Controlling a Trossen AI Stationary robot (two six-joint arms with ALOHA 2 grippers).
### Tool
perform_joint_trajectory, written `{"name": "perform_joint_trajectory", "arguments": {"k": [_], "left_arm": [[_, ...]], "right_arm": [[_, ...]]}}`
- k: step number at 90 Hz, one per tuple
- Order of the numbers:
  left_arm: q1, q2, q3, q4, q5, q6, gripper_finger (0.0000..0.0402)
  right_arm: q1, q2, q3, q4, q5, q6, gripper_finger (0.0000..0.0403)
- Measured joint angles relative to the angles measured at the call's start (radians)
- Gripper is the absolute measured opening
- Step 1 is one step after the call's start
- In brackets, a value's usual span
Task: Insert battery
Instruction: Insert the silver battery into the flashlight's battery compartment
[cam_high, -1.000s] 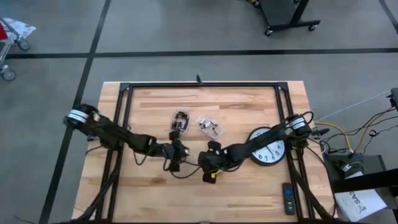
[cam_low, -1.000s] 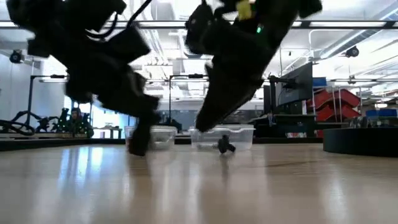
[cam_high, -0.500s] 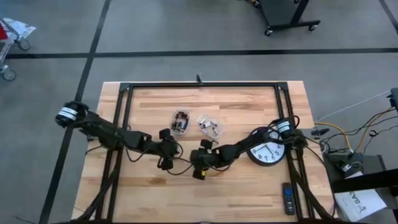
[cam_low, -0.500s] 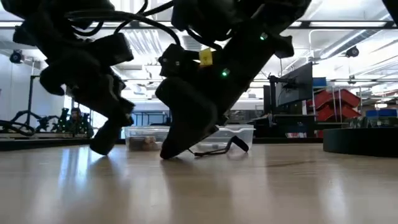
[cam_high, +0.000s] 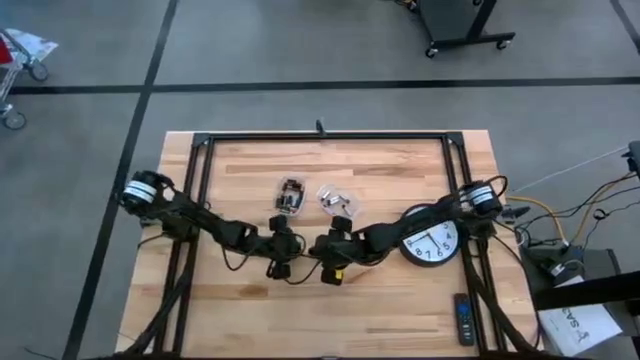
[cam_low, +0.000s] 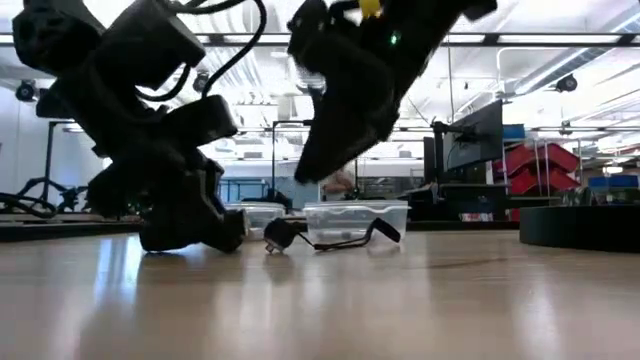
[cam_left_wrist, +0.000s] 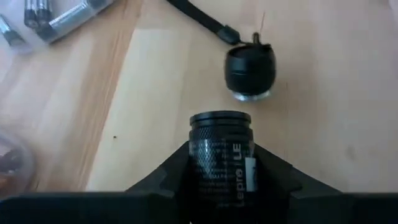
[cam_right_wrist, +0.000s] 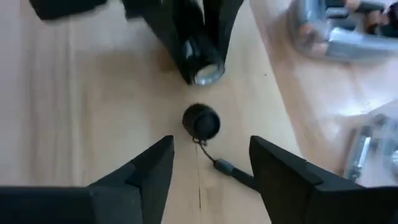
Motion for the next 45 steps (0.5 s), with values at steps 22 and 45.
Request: {"name": "perform_joint_trajectory", "arguments": {"k": [22, 45], "left_arm": [[0.002, -0.024, -0.001, -0.006, -0.029, 0.03, 0.0138], [0.001, -0.039, -0.002, -0.018, -0.038, 0.03, 0.0203]], "right_arm": [[0.006, 0.01, -0.001, 0.059, -0.001, -0.006, 0.0227], [0.009, 0.01, -0.001, 0.081, -0.001, -0.013, 0.0253]]}}
